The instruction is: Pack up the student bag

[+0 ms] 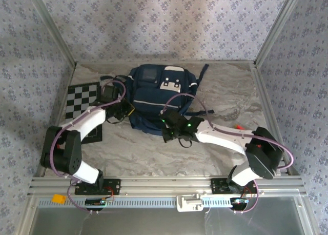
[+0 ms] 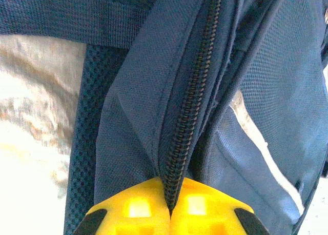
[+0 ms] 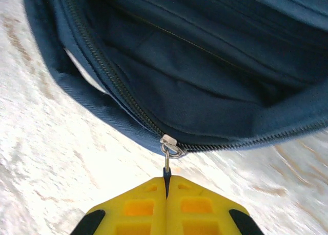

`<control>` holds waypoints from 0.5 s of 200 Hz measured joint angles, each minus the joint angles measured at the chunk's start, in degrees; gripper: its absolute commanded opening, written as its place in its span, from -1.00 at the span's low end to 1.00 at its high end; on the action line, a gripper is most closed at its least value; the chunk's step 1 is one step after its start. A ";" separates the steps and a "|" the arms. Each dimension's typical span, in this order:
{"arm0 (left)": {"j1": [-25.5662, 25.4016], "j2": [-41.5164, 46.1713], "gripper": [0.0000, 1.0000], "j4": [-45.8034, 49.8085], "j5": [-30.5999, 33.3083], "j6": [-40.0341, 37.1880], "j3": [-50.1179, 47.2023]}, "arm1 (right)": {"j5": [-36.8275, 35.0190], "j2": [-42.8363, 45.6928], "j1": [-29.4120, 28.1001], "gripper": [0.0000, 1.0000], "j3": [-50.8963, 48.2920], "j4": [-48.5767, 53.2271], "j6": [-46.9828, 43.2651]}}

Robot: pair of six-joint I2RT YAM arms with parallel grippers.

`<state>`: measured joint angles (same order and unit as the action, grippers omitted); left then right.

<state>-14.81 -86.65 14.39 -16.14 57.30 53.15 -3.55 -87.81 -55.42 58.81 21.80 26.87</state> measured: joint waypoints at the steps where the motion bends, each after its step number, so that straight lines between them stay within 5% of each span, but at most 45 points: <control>1: 0.09 -0.09 -1.00 -0.02 -0.07 -0.11 0.07 | 0.00 -0.15 0.00 -1.00 0.15 0.00 0.07; 14: 1.49 -0.92 -0.90 -0.44 -1.49 -1.81 0.72 | 0.66 -2.54 -0.20 -1.00 2.47 -0.04 0.17; 42: 2.43 1.22 -0.34 -2.05 -2.75 -3.65 -0.72 | 0.72 -4.24 -0.70 -1.00 4.24 0.00 0.26; 100: -0.87 15.54 -0.04 -1.18 -2.97 1.62 -4.46 | 0.35 -4.24 -0.66 -1.00 4.24 -0.09 1.20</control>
<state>-15.68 -71.11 13.21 -19.11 58.92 48.69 -3.20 -92.05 -56.07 63.05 21.71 28.08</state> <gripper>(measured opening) 0.471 0.052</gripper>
